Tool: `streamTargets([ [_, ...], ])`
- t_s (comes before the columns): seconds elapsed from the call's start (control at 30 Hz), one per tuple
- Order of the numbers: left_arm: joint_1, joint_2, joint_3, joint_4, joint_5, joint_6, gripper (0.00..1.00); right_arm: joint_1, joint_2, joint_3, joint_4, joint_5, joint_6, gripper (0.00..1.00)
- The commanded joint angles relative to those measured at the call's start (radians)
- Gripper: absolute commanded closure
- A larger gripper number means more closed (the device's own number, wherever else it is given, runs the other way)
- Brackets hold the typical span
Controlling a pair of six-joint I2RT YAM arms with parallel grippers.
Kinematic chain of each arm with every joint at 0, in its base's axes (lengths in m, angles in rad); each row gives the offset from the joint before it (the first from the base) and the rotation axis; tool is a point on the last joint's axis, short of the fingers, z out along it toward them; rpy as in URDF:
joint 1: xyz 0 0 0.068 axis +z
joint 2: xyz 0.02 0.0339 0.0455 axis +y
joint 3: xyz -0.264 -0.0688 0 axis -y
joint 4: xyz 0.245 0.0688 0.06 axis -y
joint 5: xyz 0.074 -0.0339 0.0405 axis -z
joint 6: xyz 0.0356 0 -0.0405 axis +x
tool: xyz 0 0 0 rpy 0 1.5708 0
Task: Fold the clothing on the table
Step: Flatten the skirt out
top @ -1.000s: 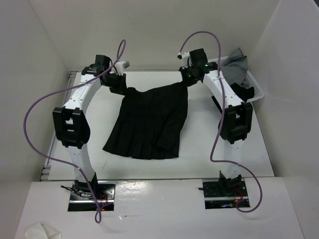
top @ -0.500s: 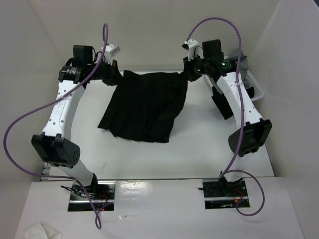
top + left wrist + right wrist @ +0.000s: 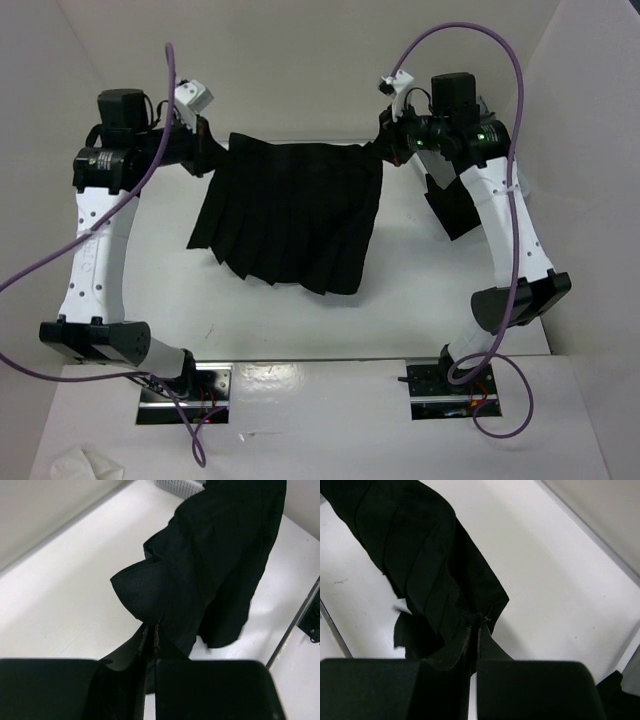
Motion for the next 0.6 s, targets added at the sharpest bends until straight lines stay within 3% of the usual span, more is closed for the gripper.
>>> streamTargets([
  [0.0,0.043,-0.04,0.067,0.014,0.094,0.028,1.0,-0.018,-0.049,0.077,-0.004,-0.084,-0.002,1.0],
  [0.17,0.105,-0.04,0.104,0.005,0.191,0.028,1.0,-0.03,-0.06,0.077,0.059,0.031,0.059,1.0],
  [0.27,0.118,-0.031,0.104,0.014,0.216,0.017,1.0,-0.053,-0.05,0.113,0.047,-0.052,0.059,1.0],
  [0.57,0.128,-0.04,0.084,0.023,0.237,0.017,1.0,-0.053,-0.062,0.113,0.045,-0.02,0.056,1.0],
])
